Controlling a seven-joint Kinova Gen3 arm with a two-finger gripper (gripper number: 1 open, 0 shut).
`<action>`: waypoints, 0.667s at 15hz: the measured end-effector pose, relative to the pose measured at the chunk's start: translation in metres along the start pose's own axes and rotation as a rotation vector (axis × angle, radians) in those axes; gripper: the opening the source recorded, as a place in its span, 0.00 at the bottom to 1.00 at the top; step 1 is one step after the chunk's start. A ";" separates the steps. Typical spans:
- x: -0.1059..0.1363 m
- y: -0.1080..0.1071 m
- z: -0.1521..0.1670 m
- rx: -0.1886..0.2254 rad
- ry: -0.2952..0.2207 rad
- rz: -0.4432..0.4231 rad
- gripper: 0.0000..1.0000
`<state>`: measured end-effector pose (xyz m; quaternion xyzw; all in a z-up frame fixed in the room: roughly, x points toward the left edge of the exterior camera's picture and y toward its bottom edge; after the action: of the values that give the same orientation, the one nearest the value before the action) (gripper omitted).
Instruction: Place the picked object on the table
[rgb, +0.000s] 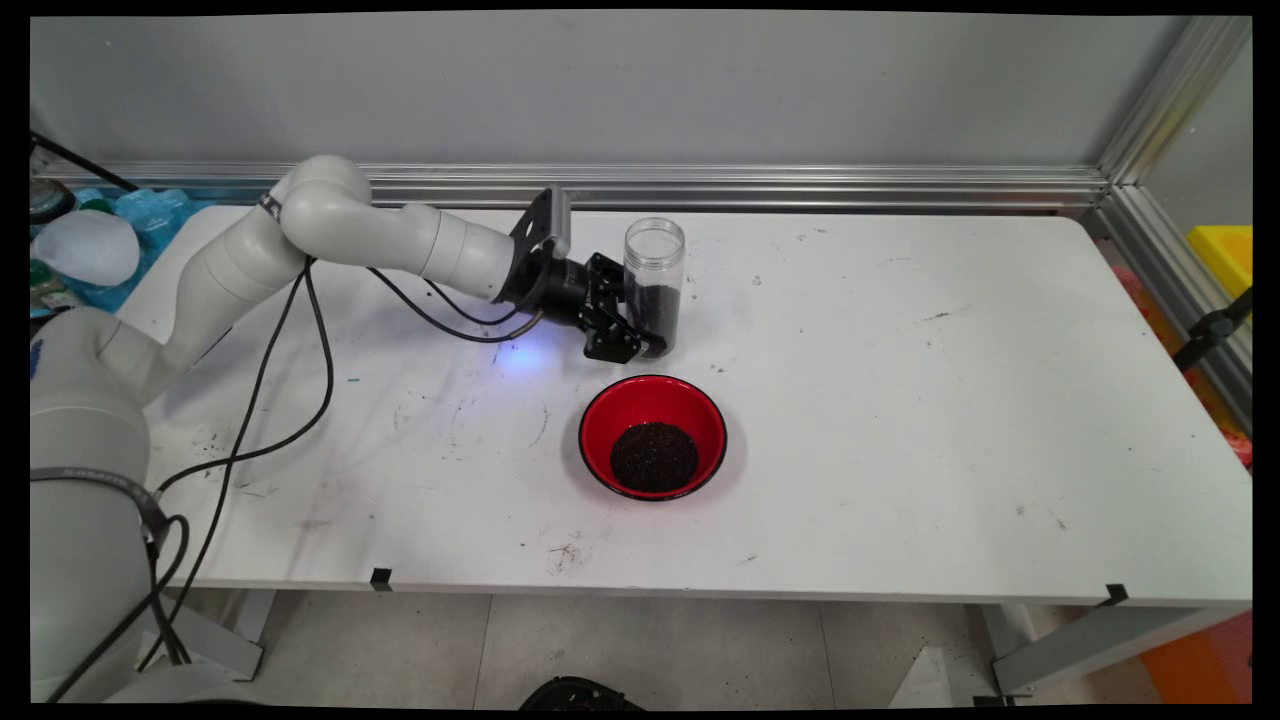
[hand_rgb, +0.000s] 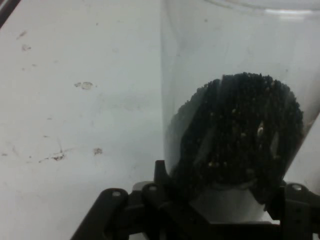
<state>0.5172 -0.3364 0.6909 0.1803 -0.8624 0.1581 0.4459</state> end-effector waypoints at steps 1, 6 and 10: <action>-0.001 0.000 0.000 -0.004 0.000 -0.001 0.00; -0.004 0.003 0.001 -0.030 0.001 -0.015 0.00; -0.006 0.005 0.004 -0.044 0.000 -0.028 0.00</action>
<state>0.5156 -0.3327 0.6830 0.1825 -0.8630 0.1328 0.4519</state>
